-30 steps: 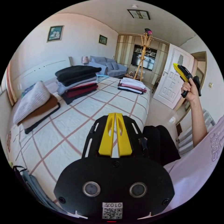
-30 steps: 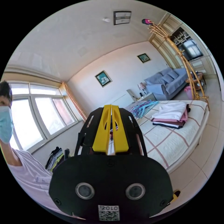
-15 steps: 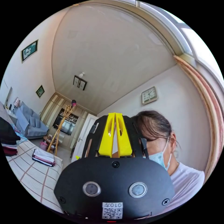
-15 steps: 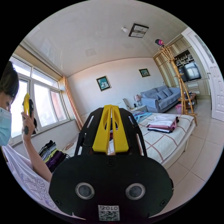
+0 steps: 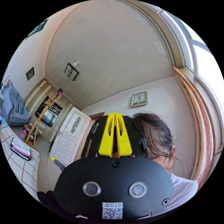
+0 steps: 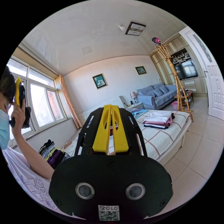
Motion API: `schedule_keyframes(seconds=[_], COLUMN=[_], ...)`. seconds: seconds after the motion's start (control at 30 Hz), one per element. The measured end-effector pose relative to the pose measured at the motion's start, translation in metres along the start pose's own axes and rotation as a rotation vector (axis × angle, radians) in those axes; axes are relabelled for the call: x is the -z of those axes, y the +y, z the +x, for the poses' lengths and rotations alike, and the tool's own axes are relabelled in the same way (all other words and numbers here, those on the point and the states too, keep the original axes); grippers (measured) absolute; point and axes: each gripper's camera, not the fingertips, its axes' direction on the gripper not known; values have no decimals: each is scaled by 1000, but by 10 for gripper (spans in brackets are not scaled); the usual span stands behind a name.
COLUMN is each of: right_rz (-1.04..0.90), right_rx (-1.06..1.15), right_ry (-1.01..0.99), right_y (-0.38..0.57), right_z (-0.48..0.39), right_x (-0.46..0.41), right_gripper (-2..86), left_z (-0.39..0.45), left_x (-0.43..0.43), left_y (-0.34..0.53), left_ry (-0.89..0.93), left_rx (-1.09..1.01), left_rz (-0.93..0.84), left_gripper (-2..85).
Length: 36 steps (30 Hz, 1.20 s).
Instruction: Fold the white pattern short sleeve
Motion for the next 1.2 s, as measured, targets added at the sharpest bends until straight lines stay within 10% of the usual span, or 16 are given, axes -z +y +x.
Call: schedule_keyframes(seconds=[1.2], right_rz=[-64], right_rx=[76], right_ry=[48], right_y=[41], right_z=[-18], right_x=[-15], right_gripper=[20], left_z=[13], left_x=[-39], left_y=[-28], left_ry=[-31], left_rx=[-40], left_rz=[-157], left_gripper=[-1])
